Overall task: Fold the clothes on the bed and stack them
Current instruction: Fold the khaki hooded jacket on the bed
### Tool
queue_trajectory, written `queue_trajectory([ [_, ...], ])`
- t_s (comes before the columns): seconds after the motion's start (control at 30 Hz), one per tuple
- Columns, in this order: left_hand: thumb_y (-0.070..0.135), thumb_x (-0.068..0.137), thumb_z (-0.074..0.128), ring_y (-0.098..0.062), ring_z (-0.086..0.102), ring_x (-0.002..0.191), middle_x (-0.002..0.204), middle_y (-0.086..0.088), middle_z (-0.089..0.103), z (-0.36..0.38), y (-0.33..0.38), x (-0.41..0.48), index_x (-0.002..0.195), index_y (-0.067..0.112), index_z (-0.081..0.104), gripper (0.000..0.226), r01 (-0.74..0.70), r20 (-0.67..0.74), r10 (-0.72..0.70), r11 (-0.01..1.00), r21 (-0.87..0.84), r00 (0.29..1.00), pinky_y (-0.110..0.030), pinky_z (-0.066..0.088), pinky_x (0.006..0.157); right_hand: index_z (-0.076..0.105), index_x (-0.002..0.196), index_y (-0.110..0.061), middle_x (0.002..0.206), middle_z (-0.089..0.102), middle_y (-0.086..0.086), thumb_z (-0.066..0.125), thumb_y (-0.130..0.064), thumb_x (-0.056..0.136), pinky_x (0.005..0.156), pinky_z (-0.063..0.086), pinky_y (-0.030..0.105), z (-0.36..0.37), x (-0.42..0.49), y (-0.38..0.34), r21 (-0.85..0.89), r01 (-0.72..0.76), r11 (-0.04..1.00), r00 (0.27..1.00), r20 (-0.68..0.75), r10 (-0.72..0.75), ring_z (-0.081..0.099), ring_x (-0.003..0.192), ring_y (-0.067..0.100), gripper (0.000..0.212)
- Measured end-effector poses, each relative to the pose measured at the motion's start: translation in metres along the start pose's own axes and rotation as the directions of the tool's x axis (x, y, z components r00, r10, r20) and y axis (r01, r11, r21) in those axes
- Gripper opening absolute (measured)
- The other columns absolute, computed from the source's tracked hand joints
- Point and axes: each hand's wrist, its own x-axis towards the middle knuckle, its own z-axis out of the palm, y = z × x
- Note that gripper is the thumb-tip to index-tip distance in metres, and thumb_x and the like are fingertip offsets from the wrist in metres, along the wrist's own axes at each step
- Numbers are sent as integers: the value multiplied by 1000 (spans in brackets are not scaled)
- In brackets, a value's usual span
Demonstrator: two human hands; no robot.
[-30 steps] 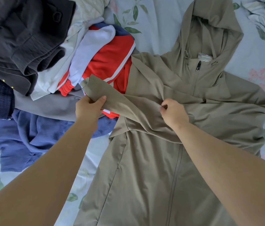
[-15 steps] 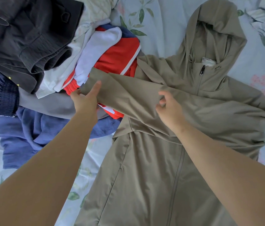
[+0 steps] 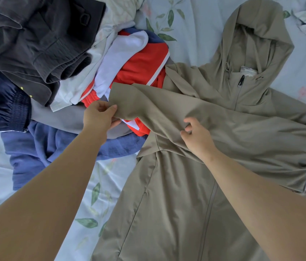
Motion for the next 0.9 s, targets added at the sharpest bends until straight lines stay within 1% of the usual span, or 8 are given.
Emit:
queue_trajectory([
  [0.1,2,93,54,-18,66,80,87,-6,63,-13,7,-3,79,12,50,17,13,53,-2,981,-195,999,-24,58,67,43,135,-16,121,55,11,49,-15,92,90,36,29,2,-1,-1,-55,-28,998,1000,10,29,50,115,28,44],
  [0.2,3,91,43,-21,70,71,87,-9,68,-28,8,-4,72,7,50,21,225,64,-229,797,-561,971,-36,59,73,40,136,-16,124,55,12,51,-18,90,96,39,37,6,0,-3,-102,-41,994,999,22,44,46,121,31,47],
  [0.3,28,92,53,-26,70,82,101,-9,65,-28,9,2,88,8,53,20,349,118,-333,819,-456,935,-43,58,76,40,137,-15,123,54,15,52,-19,89,98,39,42,9,-1,-7,-125,-34,992,999,33,39,45,121,33,49],
  [0.4,49,84,64,-18,66,88,104,-2,67,-7,22,5,105,15,58,40,376,99,-363,891,-255,927,-33,57,72,41,137,-15,128,51,16,53,-17,89,100,37,39,8,-3,-8,-113,-30,993,999,24,33,44,124,32,49],
  [0.53,25,81,73,-17,57,87,110,-5,64,14,30,4,106,14,60,30,124,-84,-107,963,240,991,-28,50,71,43,135,-15,127,52,14,53,-16,90,96,35,32,4,-8,-4,-81,-35,996,999,6,35,46,120,30,47],
  [0.63,21,85,60,-17,54,85,93,4,58,30,43,-18,111,18,60,26,-187,-82,285,793,579,955,-27,40,72,41,136,-15,126,52,14,53,-17,91,95,35,32,-4,-12,1,-31,-48,998,999,3,48,47,120,29,47],
  [0.8,21,86,63,-7,52,73,77,14,56,95,48,-67,103,17,65,18,-494,284,407,758,426,868,-14,40,67,34,140,-13,126,53,13,53,-13,91,92,36,29,-30,-20,13,122,-98,988,990,-90,110,49,120,28,52],
  [0.9,22,88,62,-9,56,84,87,11,56,134,25,-87,123,17,55,37,-544,526,271,688,480,806,-6,35,65,36,138,-14,124,54,13,52,-13,91,89,34,27,-53,-25,30,139,-108,984,982,-139,128,50,117,28,50],
])
